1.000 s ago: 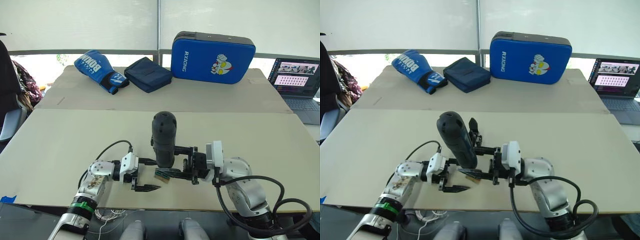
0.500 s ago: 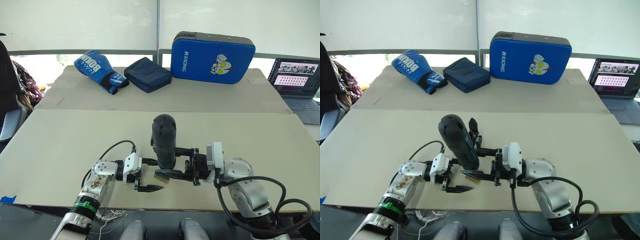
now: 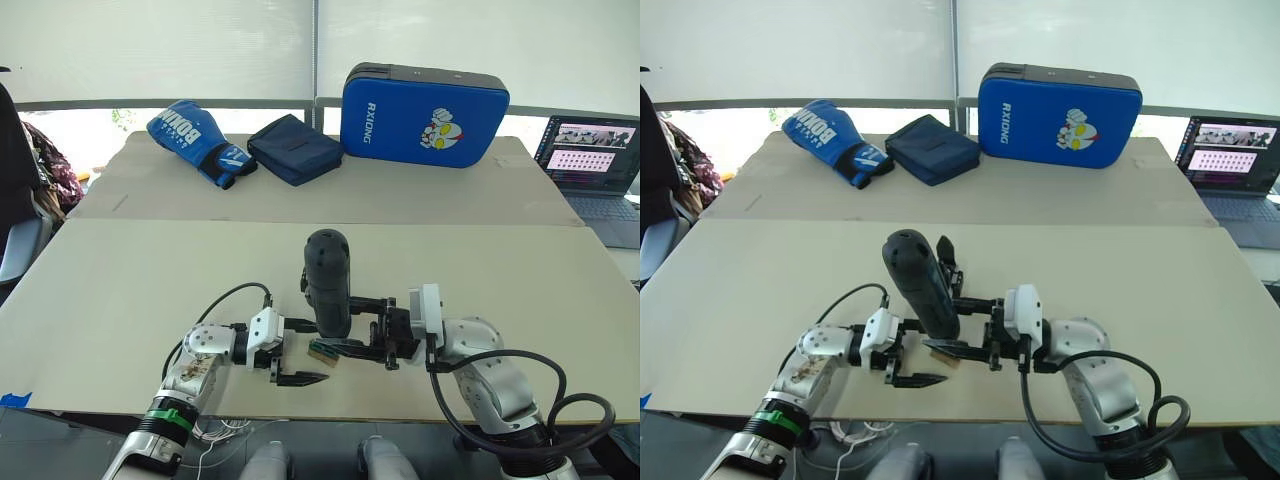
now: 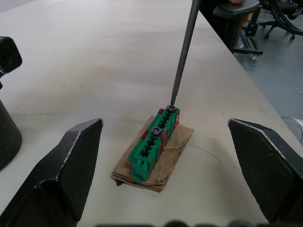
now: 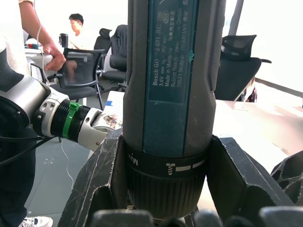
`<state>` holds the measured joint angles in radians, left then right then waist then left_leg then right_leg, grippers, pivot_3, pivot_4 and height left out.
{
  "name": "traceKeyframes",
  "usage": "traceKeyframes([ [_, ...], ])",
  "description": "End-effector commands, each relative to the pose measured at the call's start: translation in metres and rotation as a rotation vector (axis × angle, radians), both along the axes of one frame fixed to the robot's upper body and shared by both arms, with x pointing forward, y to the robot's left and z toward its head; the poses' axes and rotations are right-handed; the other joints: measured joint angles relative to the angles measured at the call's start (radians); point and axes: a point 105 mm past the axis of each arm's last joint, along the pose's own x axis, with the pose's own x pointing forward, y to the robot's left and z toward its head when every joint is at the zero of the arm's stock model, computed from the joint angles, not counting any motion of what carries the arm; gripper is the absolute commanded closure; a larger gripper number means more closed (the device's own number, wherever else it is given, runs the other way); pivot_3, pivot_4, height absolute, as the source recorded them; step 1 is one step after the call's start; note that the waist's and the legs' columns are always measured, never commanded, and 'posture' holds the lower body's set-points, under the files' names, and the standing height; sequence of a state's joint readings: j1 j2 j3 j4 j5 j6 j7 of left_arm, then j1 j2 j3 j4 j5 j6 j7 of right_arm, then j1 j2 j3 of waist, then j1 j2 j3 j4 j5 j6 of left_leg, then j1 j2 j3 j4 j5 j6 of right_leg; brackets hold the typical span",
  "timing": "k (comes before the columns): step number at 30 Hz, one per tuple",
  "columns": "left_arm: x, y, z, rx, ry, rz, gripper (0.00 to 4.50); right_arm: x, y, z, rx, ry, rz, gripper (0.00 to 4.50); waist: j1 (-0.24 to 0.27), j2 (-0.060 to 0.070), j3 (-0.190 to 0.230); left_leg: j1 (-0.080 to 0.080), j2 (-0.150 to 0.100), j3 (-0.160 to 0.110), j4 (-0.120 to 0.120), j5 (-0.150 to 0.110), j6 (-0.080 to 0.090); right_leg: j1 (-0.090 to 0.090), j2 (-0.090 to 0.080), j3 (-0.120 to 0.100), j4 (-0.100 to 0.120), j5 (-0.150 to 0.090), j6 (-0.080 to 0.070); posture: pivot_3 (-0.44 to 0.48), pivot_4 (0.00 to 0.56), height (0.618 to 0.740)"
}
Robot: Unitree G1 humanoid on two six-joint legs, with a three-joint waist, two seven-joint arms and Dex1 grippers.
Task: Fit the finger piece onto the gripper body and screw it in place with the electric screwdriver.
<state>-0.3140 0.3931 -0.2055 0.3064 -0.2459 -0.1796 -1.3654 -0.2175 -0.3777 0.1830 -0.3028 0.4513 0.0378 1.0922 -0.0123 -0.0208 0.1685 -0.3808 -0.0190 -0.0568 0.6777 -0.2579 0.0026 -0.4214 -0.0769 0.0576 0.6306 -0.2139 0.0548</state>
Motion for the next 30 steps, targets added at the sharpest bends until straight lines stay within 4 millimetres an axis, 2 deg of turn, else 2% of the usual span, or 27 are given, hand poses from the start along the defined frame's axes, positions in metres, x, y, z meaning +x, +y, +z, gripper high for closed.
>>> traceKeyframes([
  [1, -0.0081, -0.0057, -0.0056, 0.016, 0.029, -0.029, 0.00, -0.0052, 0.0018, 0.0143, 0.041, -0.073, 0.023, 2.57, 0.000, 0.000, 0.000, 0.000, 0.000, 0.000, 0.000, 0.000, 0.000, 0.000, 0.000, 0.000, 0.000, 0.000, 0.000, 0.000, 0.150, 0.740],
  [30, -0.0062, -0.0045, -0.0051, 0.008, 0.036, 0.011, 0.00, -0.0018, 0.0045, 0.0116, 0.028, -0.064, 0.041, 2.57, 0.000, 0.000, 0.000, 0.000, 0.000, 0.000, 0.000, 0.000, 0.000, 0.000, 0.000, 0.000, 0.000, 0.000, 0.000, 0.000, 0.150, 0.740],
])
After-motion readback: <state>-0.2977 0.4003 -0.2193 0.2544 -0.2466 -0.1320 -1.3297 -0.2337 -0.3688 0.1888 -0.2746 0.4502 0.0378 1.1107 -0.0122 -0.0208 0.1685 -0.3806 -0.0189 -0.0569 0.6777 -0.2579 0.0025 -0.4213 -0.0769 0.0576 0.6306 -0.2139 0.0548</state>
